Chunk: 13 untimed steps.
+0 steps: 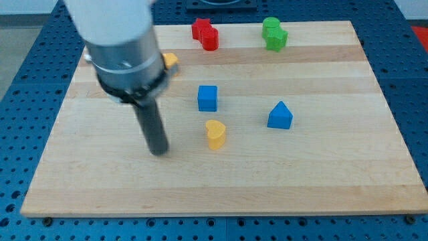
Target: Move the yellow heart below the yellow hexagon
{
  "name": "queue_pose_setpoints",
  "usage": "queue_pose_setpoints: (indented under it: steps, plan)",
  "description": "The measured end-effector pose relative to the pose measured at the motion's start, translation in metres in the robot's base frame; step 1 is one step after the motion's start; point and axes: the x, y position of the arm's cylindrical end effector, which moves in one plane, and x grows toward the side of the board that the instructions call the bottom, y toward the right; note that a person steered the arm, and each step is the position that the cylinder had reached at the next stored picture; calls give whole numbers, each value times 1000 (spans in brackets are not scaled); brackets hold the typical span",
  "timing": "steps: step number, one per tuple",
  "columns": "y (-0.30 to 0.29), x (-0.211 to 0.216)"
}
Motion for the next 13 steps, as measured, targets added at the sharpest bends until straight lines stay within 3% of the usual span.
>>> queue_pose_setpoints:
  steps: [1, 2, 4, 6, 7, 10, 13]
  plan:
    - [69, 25]
    - [102, 8]
    - [37, -33]
    - [91, -53]
    - [90, -69]
    - [-9, -83]
    - [-38, -124]
